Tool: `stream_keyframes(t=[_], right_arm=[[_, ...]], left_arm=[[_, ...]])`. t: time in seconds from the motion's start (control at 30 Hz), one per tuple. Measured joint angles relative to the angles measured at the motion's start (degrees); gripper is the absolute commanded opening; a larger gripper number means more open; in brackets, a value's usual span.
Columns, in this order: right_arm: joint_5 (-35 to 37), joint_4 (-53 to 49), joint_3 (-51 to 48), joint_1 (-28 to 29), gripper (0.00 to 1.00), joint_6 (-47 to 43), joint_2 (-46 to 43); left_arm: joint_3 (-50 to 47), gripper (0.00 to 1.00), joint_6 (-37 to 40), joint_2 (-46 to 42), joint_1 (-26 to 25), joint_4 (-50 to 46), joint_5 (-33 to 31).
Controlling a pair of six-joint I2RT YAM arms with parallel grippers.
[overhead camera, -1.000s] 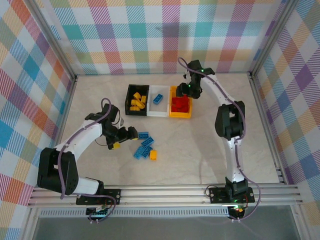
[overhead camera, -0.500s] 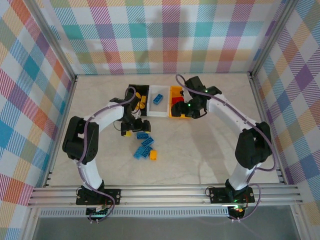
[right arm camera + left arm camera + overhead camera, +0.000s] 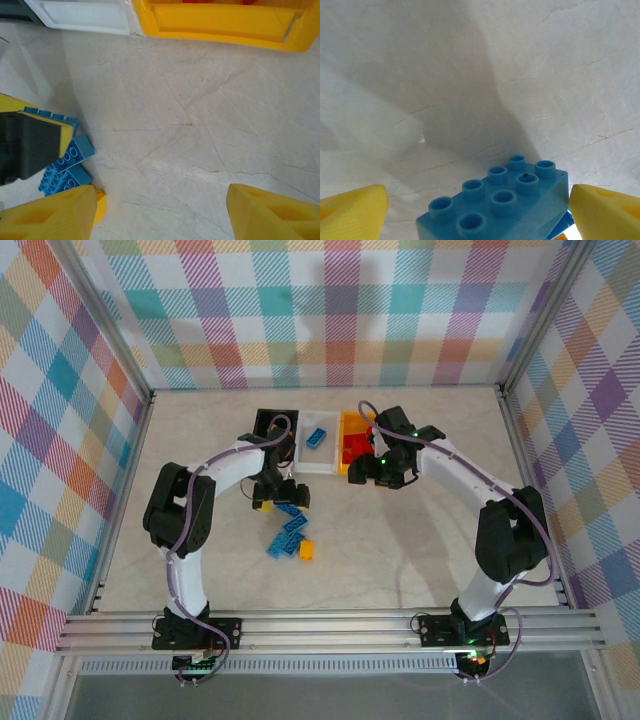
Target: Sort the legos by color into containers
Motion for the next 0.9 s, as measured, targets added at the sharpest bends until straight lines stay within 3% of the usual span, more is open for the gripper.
stream_keyframes(t=[0.3, 0.9], right_arm=[[-0.2, 0.8, -0.4, 0.0, 0.70, 0.2, 0.0], [-1.8, 0.9, -1.4, 0.0, 0.70, 0.2, -0.1]], left_arm=[[1.9, 0.81, -0.2, 2.8, -0.6, -0.9, -0.5], [13.9, 0.96, -0.6, 10.8, -0.8, -8.9, -3.5]])
